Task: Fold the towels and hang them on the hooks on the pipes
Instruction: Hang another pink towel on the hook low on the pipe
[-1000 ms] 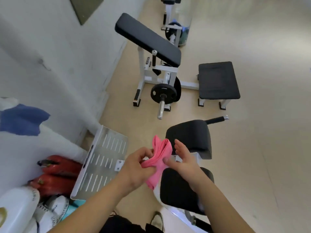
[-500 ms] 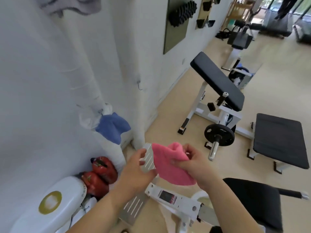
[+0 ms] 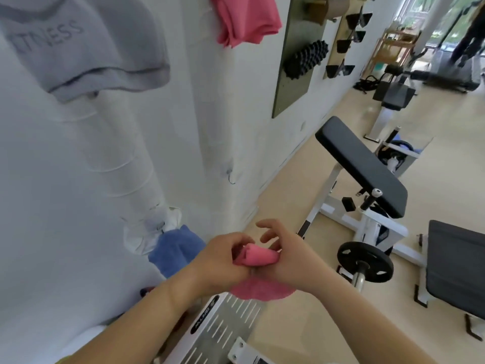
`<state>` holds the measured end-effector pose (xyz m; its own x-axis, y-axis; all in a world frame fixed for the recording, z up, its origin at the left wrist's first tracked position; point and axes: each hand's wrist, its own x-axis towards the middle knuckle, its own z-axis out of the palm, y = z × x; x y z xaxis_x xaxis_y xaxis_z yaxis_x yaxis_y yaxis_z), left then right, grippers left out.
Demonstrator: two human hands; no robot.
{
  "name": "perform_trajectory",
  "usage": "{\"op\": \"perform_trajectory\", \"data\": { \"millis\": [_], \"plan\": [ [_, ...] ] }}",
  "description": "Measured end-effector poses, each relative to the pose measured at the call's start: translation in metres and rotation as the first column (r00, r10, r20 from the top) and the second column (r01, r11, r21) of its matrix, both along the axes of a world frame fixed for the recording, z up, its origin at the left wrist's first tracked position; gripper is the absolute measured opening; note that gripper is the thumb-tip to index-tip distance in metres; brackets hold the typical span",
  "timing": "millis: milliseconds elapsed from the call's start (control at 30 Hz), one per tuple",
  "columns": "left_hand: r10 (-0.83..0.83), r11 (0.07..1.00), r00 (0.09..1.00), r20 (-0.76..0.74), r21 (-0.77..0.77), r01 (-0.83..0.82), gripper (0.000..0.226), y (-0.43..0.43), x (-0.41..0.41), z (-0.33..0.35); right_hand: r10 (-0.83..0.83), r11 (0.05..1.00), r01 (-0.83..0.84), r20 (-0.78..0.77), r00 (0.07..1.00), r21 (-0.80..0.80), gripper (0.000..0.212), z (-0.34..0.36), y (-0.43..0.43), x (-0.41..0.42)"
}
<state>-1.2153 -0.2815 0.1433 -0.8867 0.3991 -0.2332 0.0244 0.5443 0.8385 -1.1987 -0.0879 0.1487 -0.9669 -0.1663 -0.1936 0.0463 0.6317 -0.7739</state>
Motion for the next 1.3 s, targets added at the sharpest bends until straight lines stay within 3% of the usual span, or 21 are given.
{"op": "perform_trajectory", "data": {
  "millis": [67,167,267,367,500,600,700,767,867,933,1033,1300],
  "plan": [
    [0.09,0.995,0.996,0.018,0.049,-0.091,0.017,0.003,-0.019,0.0,0.053,0.998,-0.055,0.039,0.998,0.037,0.048,0.002,0.018,-0.031],
    [0.257,0.962,0.964,0.064,0.082,-0.262,0.017,0.005,-0.044,-0.004,0.095,0.995,-0.098,0.068,0.993,0.034,0.016,0.004,0.039,-0.072],
    [0.3,0.953,0.952,0.058,0.017,-0.301,0.015,0.014,-0.069,-0.012,0.079,0.995,-0.082,0.067,0.995,0.048,0.014,-0.003,0.043,-0.112],
    [0.341,0.94,0.939,-0.043,-0.022,-0.342,0.005,0.024,-0.099,-0.019,0.079,0.995,-0.082,0.051,0.996,0.062,0.018,-0.01,0.041,-0.152],
    [0.417,0.895,0.897,-0.148,-0.103,-0.434,0.012,0.021,-0.138,-0.026,0.045,0.997,-0.038,0.099,0.994,-0.069,0.016,-0.024,0.055,-0.199],
    [0.42,0.888,0.899,-0.123,-0.151,-0.435,0.018,0.017,-0.16,-0.034,-0.044,0.966,0.081,0.152,0.987,-0.247,0.013,-0.042,0.056,-0.228],
    [0.432,0.881,0.898,-0.083,-0.177,-0.439,0.017,0.02,-0.184,-0.043,-0.157,0.944,0.178,0.097,0.983,-0.278,0.013,-0.061,0.039,-0.257],
    [0.518,0.847,0.854,-0.052,-0.112,-0.52,0.006,0.022,-0.2,-0.047,-0.232,0.923,0.241,0.066,0.97,-0.298,0.019,-0.072,0.025,-0.277],
    [0.66,0.748,0.745,0.095,0.011,-0.664,0.027,0.023,-0.219,-0.056,-0.273,0.908,0.284,0.079,0.959,-0.307,0.024,-0.089,0.012,-0.301],
    [0.713,0.695,0.694,0.097,0.034,-0.719,0.028,0.022,-0.231,-0.066,-0.268,0.914,0.281,0.083,0.96,-0.292,0.025,-0.099,0.007,-0.315],
    [0.718,0.696,0.696,0.034,0.001,-0.718,0.025,0.023,-0.245,-0.08,-0.264,0.935,0.265,0.034,0.964,-0.236,0.023,-0.11,0.001,-0.338],
    [0.719,0.671,0.679,-0.15,-0.109,-0.734,0.025,0.012,-0.278,-0.122,-0.145,0.98,0.167,-0.189,0.971,0.107,0.026,-0.151,-0.012,-0.374]
  ]
}}
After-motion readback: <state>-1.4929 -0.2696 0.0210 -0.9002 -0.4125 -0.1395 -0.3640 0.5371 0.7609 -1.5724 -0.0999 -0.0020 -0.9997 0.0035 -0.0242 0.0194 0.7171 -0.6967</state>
